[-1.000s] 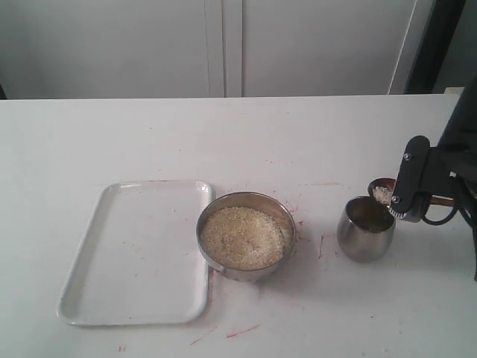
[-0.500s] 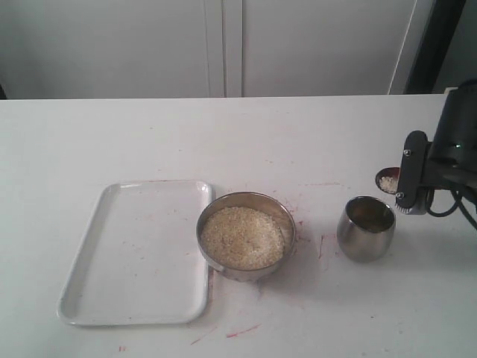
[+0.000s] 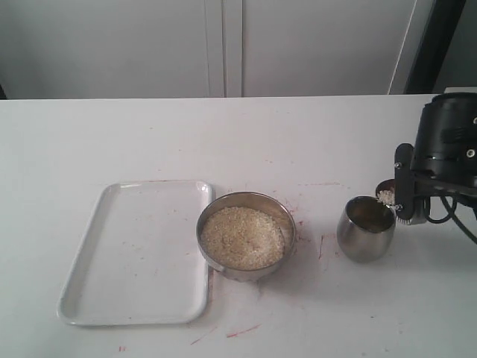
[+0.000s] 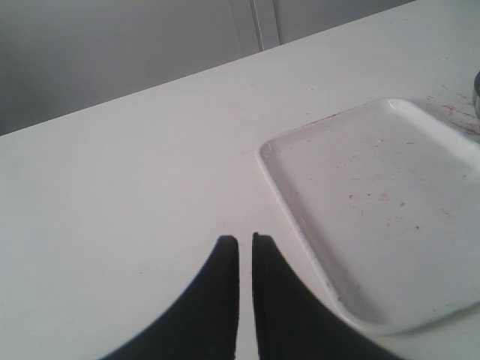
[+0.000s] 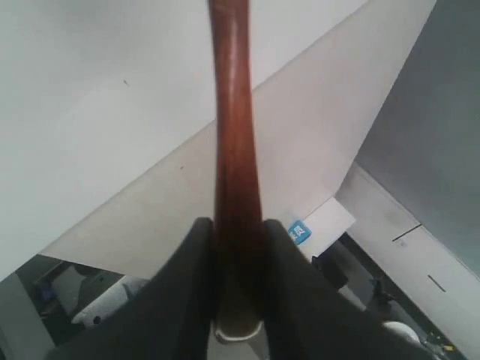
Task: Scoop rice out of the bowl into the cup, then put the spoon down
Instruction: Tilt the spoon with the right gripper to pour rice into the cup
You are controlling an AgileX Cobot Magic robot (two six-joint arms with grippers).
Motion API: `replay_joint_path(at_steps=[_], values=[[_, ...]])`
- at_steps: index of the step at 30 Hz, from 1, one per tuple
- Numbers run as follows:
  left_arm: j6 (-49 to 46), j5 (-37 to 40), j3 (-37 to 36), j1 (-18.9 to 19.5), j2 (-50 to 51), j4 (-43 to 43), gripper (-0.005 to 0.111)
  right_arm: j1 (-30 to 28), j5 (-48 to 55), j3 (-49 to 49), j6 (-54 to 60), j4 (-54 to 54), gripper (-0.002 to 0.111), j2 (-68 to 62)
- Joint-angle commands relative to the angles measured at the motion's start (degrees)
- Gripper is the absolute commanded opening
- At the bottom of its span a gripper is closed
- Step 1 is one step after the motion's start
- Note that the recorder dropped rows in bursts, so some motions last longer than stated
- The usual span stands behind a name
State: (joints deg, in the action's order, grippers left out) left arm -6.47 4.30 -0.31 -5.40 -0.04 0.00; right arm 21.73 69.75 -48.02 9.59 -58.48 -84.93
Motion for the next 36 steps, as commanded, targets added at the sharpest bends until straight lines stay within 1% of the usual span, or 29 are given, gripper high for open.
replay_joint_path(at_steps=[1, 6, 17, 23, 31, 36], values=[[0.0, 0.1, 0.3, 0.1, 0.0, 0.0, 0.014, 0.0, 0.2, 0.2, 0.8, -3.5, 0.0, -0.6], [0.0, 0.1, 0.3, 0.1, 0.0, 0.0, 0.014, 0.0, 0.2, 0.2, 0.9, -6.4, 0.0, -0.6], [0.0, 0.1, 0.3, 0.1, 0.0, 0.0, 0.014, 0.2, 0.2, 0.2, 4.4, -8.5, 0.0, -0.6], [0.0, 0.1, 0.3, 0.1, 0.0, 0.0, 0.014, 2.3, 0.2, 0.2, 6.7, -9.5, 0.0, -1.3], [0.0, 0.1, 0.3, 0.1, 0.0, 0.0, 0.014, 2.3, 0.2, 0.2, 6.8, -10.9, 0.0, -2.1], [0.0, 0.1, 0.3, 0.1, 0.0, 0.0, 0.014, 4.0, 0.2, 0.2, 7.3, -10.9, 0.0, -2.5]])
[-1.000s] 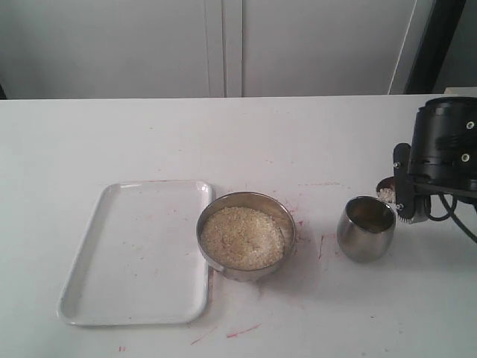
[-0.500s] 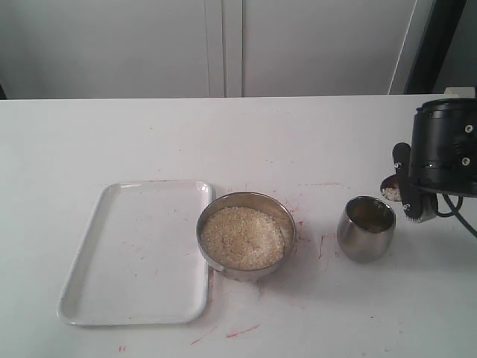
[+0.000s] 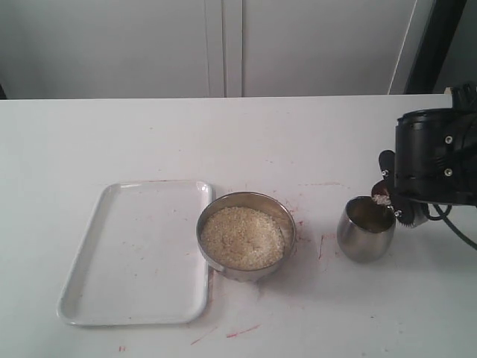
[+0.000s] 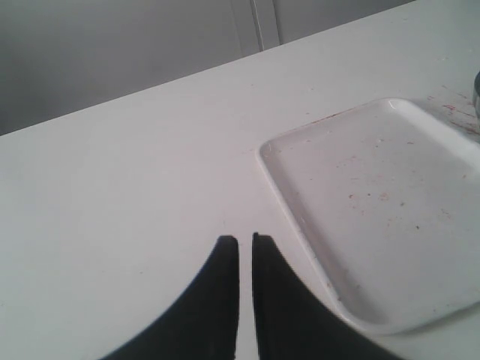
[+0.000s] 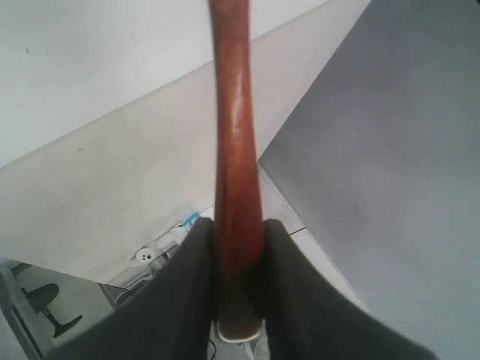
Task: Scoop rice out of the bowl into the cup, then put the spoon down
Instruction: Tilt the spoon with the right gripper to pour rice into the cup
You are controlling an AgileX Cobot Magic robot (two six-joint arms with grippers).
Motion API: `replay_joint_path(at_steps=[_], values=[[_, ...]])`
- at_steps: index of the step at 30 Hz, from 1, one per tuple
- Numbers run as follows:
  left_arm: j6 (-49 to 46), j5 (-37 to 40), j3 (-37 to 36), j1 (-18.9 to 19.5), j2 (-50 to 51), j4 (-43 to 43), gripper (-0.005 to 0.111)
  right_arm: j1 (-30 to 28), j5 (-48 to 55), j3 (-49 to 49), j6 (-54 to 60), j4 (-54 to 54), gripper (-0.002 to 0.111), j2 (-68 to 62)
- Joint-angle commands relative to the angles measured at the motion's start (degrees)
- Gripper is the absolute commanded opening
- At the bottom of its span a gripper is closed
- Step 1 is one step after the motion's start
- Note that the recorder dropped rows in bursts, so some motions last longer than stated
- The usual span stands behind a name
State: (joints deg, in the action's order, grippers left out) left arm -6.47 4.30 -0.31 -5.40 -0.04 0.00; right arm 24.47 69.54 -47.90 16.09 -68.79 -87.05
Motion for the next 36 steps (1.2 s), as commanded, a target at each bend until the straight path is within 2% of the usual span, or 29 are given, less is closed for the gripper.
replay_joint_path(at_steps=[1, 16, 31, 36], values=[[0.0, 0.1, 0.3, 0.1, 0.0, 0.0, 0.014, 1.8, 0.4, 0.1, 0.8, -0.6, 0.0, -0.7], [0.0, 0.1, 0.3, 0.1, 0.0, 0.0, 0.014, 3.1, 0.4, 0.1, 0.7, -2.0, 0.0, -2.9], [0.0, 0.1, 0.3, 0.1, 0.0, 0.0, 0.014, 3.1, 0.4, 0.1, 0.1, 0.0, 0.0, 1.4], [0.0, 0.1, 0.3, 0.1, 0.0, 0.0, 0.014, 3.1, 0.4, 2.3, -1.4, -2.9, 0.0, 1.6]])
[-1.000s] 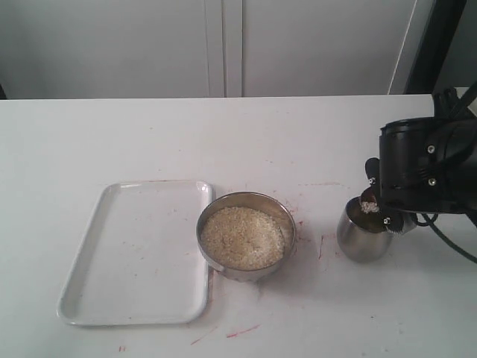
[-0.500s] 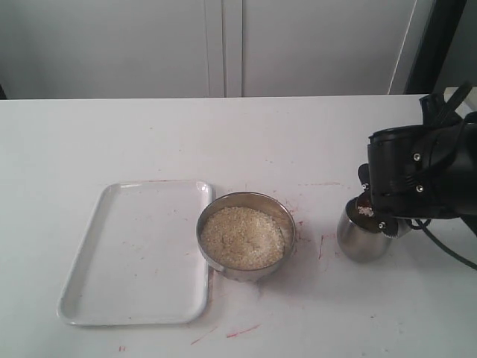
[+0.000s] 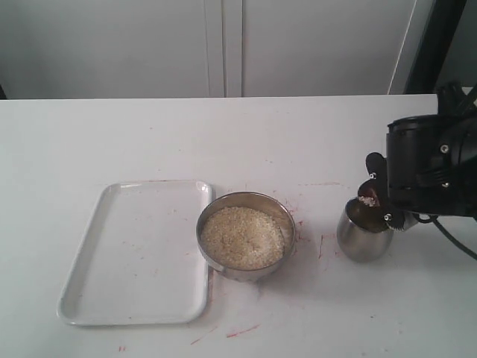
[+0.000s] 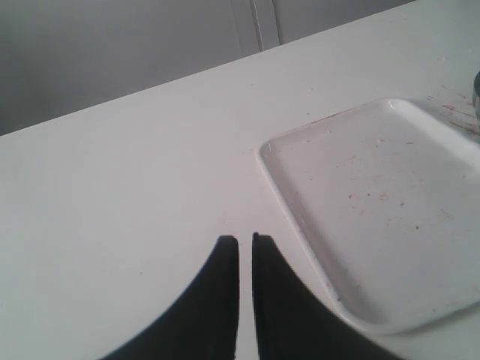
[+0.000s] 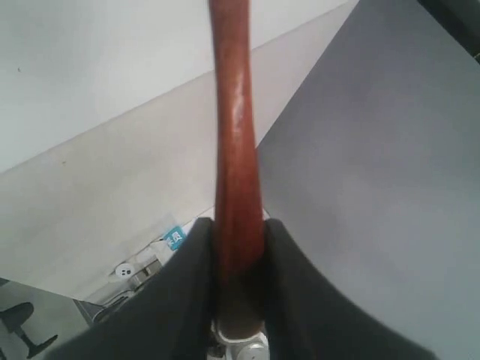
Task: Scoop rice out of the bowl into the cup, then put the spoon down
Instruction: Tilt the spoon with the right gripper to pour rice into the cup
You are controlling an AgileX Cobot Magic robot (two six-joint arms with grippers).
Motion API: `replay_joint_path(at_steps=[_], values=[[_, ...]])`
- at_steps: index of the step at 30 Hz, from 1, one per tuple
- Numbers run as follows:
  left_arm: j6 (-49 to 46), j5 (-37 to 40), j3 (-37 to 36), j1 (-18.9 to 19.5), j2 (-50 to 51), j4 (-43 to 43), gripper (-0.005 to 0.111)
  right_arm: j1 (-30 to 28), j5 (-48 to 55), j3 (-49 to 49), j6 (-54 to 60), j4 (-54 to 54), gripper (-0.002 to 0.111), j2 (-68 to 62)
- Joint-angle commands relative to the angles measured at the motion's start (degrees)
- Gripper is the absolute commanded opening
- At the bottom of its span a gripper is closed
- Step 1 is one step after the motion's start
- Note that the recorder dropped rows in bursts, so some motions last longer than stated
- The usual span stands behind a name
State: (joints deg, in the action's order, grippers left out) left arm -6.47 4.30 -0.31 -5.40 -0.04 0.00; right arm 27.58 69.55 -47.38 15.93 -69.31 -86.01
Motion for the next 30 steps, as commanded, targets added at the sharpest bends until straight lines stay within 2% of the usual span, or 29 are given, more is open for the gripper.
replay_joint_path(at_steps=[1, 6, 20, 30], values=[[0.0, 0.1, 0.3, 0.1, 0.0, 0.0, 0.014, 0.0, 0.4, 2.5, -1.6, -3.3, 0.0, 0.6], [0.0, 0.1, 0.3, 0.1, 0.0, 0.0, 0.014, 0.0, 0.4, 4.9, -4.1, -7.6, 0.0, 0.9], [0.0, 0.1, 0.3, 0.1, 0.0, 0.0, 0.014, 0.0, 0.4, 4.9, -5.9, -8.6, 0.0, 1.9], [0.0, 0.1, 0.3, 0.1, 0.0, 0.0, 0.014, 2.2, 0.4, 4.9, -5.9, -8.7, 0.0, 1.9]])
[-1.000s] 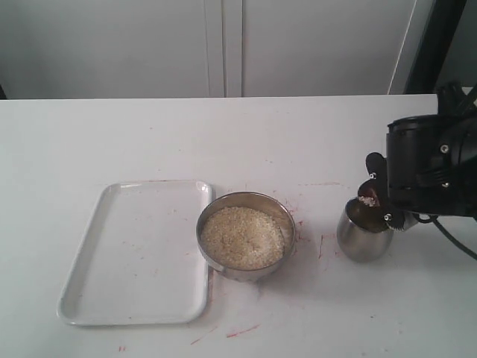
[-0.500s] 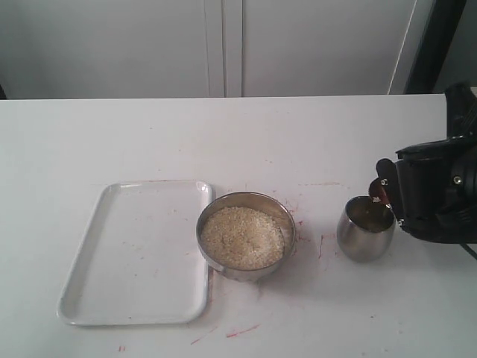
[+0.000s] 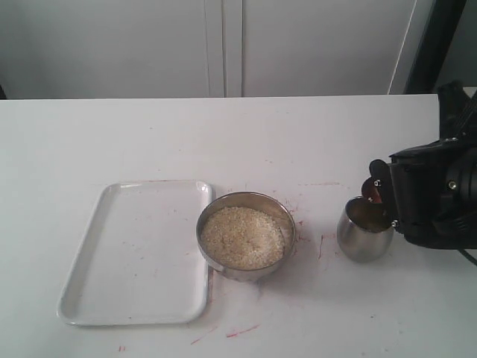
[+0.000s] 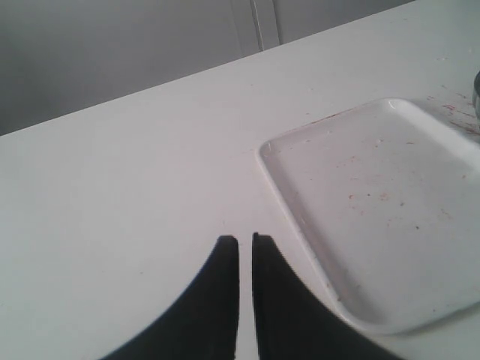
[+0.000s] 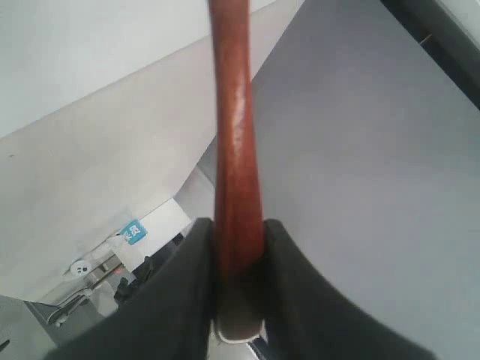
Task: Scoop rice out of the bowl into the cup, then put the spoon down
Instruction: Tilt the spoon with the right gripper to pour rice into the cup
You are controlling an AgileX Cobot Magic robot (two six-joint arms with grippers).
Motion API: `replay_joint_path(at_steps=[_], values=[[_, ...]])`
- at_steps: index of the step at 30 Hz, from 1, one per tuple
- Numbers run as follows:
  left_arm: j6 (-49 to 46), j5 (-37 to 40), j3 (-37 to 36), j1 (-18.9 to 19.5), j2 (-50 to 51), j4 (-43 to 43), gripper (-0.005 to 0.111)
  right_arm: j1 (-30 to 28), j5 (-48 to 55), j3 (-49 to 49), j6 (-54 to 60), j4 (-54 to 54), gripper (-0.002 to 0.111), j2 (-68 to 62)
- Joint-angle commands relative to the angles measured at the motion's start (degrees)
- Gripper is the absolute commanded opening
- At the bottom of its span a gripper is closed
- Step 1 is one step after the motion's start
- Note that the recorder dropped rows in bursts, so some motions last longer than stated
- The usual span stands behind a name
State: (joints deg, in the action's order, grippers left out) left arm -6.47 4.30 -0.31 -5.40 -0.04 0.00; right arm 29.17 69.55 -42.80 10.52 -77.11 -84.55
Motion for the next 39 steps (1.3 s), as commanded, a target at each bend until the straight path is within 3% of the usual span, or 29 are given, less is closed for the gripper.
replay_joint_path(at_steps=[1, 31, 39], values=[[0.0, 0.1, 0.3, 0.1, 0.0, 0.0, 0.014, 0.6, 0.4, 0.3, -0.5, -0.8, 0.0, 0.5], [0.0, 0.1, 0.3, 0.1, 0.0, 0.0, 0.014, 0.5, 0.4, 0.3, -0.9, 1.7, 0.0, 0.5], [0.0, 0.1, 0.3, 0.1, 0.0, 0.0, 0.014, 0.5, 0.4, 0.2, -10.2, 0.7, 0.0, 0.5]])
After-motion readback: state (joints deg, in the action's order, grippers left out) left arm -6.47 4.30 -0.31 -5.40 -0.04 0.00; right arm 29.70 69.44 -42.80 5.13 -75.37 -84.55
